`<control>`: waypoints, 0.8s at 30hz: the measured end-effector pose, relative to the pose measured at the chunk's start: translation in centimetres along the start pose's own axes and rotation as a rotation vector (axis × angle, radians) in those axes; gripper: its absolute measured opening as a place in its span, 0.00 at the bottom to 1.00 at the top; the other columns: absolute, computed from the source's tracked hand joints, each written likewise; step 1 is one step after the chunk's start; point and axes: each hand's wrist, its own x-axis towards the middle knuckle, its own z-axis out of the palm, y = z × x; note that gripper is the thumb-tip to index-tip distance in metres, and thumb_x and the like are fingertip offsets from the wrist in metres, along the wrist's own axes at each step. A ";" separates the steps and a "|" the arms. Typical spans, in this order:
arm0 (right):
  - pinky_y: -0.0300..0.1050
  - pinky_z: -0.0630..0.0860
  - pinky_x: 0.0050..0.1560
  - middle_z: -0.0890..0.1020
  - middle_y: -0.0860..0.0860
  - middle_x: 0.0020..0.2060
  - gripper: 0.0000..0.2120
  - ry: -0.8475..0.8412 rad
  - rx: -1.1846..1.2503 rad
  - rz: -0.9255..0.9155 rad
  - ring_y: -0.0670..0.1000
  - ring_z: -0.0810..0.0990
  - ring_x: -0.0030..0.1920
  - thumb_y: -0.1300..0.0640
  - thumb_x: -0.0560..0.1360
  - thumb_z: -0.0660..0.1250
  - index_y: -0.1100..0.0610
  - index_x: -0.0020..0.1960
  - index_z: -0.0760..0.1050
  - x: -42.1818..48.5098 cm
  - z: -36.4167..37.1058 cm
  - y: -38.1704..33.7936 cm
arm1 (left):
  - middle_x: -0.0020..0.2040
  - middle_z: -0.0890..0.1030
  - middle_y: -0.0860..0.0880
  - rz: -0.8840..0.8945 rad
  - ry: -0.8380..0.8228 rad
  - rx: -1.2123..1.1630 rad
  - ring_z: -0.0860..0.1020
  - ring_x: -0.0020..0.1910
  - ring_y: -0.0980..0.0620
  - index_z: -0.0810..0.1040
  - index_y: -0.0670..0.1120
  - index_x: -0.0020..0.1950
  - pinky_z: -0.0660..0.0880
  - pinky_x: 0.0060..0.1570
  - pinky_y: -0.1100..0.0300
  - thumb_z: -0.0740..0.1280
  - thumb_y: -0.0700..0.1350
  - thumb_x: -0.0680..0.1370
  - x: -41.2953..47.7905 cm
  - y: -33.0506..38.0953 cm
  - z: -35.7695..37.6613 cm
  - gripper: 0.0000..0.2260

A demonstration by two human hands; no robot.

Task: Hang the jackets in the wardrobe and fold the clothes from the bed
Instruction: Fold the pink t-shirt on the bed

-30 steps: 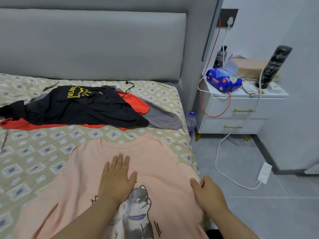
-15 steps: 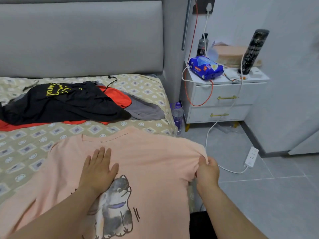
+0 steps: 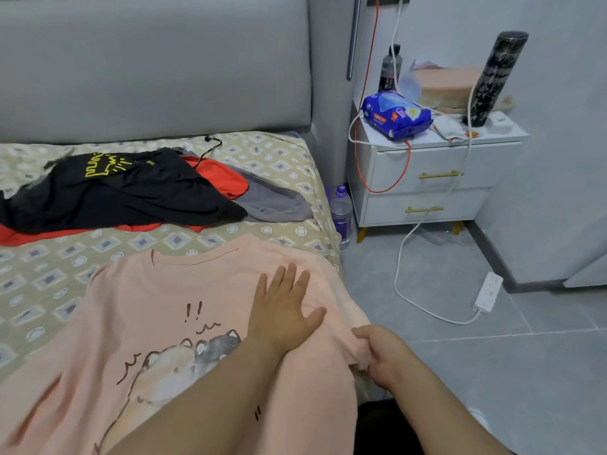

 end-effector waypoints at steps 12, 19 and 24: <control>0.38 0.64 0.69 0.68 0.47 0.73 0.31 -0.025 -0.998 -0.924 0.49 0.69 0.70 0.64 0.77 0.61 0.52 0.78 0.62 -6.0 8.2 -1.2 | 0.80 0.57 0.49 -0.228 0.038 -0.952 0.52 0.79 0.56 0.67 0.50 0.76 0.51 0.77 0.56 0.71 0.47 0.74 -1.8 -3.2 -2.8 0.30; 0.56 0.70 0.65 0.62 0.64 0.76 0.37 0.081 -1.857 -0.997 0.63 0.71 0.66 0.55 0.66 0.69 0.54 0.74 0.66 -5.9 11.7 7.6 | 0.62 0.78 0.40 -0.413 0.252 -0.312 0.70 0.63 0.43 0.79 0.41 0.58 0.65 0.62 0.48 0.56 0.55 0.73 -14.0 -16.4 -2.0 0.24; 0.53 0.80 0.56 0.83 0.55 0.59 0.30 -0.121 -2.046 -1.259 0.55 0.83 0.58 0.46 0.55 0.74 0.51 0.57 0.82 -5.0 11.5 11.1 | 0.66 0.78 0.40 -0.541 0.340 -0.224 0.74 0.66 0.39 0.80 0.41 0.62 0.69 0.66 0.44 0.60 0.55 0.76 -22.0 -22.0 -1.4 0.23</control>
